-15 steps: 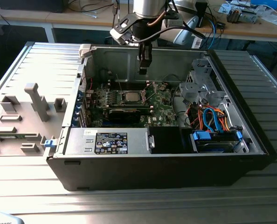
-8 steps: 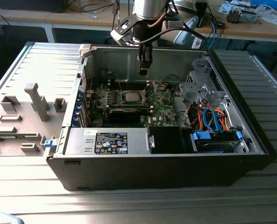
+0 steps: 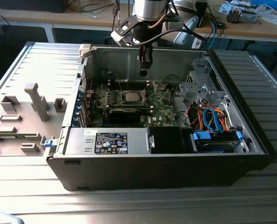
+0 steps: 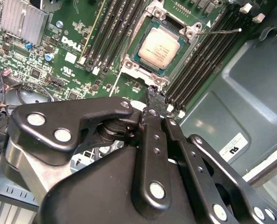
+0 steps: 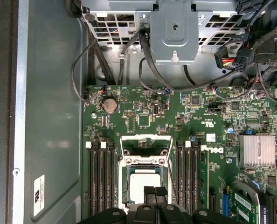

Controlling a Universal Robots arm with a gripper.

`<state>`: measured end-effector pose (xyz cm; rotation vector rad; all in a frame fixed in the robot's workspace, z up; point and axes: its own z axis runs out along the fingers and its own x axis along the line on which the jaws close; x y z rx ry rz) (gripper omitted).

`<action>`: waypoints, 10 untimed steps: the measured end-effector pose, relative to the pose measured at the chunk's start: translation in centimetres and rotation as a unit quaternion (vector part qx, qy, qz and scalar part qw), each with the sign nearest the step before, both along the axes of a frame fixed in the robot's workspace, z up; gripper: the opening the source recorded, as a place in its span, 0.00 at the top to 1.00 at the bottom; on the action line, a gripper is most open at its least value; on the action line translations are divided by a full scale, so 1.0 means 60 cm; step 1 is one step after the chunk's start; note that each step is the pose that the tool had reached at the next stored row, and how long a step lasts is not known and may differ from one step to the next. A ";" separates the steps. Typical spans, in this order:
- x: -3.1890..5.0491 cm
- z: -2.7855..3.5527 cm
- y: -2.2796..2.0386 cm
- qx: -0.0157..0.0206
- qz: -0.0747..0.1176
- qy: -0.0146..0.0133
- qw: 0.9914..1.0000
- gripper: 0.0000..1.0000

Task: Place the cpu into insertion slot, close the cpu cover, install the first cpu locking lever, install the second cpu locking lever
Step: 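Close the cpu cover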

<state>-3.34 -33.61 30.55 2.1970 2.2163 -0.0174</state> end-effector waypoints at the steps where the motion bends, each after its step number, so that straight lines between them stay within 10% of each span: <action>1: 0.000 -0.001 0.0000 0.000 0.000 0.000 1.000 0.89; 10: 0.003 -0.004 0.0000 0.000 0.000 0.000 1.000 0.89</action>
